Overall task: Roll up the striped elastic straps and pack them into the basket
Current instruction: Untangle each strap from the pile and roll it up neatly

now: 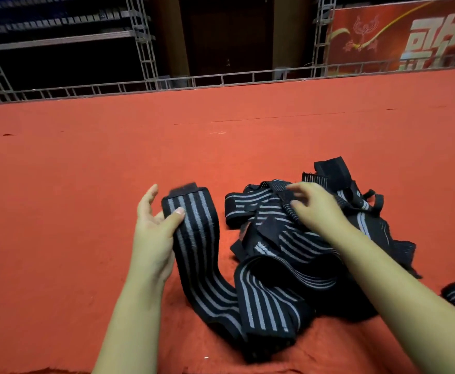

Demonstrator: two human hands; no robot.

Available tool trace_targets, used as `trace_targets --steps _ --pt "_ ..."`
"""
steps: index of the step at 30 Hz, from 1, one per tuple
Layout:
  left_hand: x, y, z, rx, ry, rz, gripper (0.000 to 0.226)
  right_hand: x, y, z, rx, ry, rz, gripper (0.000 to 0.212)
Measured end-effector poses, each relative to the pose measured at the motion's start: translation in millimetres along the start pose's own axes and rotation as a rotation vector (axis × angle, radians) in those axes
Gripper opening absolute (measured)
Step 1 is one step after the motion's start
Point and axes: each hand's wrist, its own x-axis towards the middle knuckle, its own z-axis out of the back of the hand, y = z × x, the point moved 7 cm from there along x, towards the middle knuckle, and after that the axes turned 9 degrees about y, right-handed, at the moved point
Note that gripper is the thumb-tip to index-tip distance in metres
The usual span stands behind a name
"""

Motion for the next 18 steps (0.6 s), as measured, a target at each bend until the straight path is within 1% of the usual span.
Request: trace_targets --steps 1,3,5,6,9,11,13,15,16,18 --pt "1 1 -4 0.004 0.026 0.006 0.063 13 7 -16 -0.009 0.104 0.013 0.042" --pt "3 1 -15 0.023 0.091 0.009 0.070 37 9 -49 -0.098 0.309 -0.003 0.050" --pt "5 3 -21 0.043 0.135 0.008 0.071 57 0 -71 -0.251 0.418 -0.042 0.053" --pt "6 3 -23 0.050 0.147 0.010 0.071 65 -5 -77 -0.313 0.429 -0.058 0.052" --pt "11 6 -26 0.073 0.167 0.024 0.070 81 -17 -76 -0.479 0.395 -0.099 0.053" --pt "12 8 -29 0.092 0.176 0.029 0.068 85 -16 -74 -0.517 0.406 -0.073 0.055" --pt "13 11 -33 0.092 0.184 0.038 0.067 87 -14 -71 -0.524 0.437 -0.039 0.044" --pt "15 14 -36 0.087 0.190 0.046 0.067 85 -15 -69 -0.591 0.473 -0.033 0.032" --pt "15 15 -37 0.082 0.191 0.049 0.067 83 -17 -65 -0.623 0.472 -0.046 0.033" --pt "13 16 -39 0.076 0.195 0.051 0.067 81 -25 -58 -0.610 0.461 -0.110 0.048"
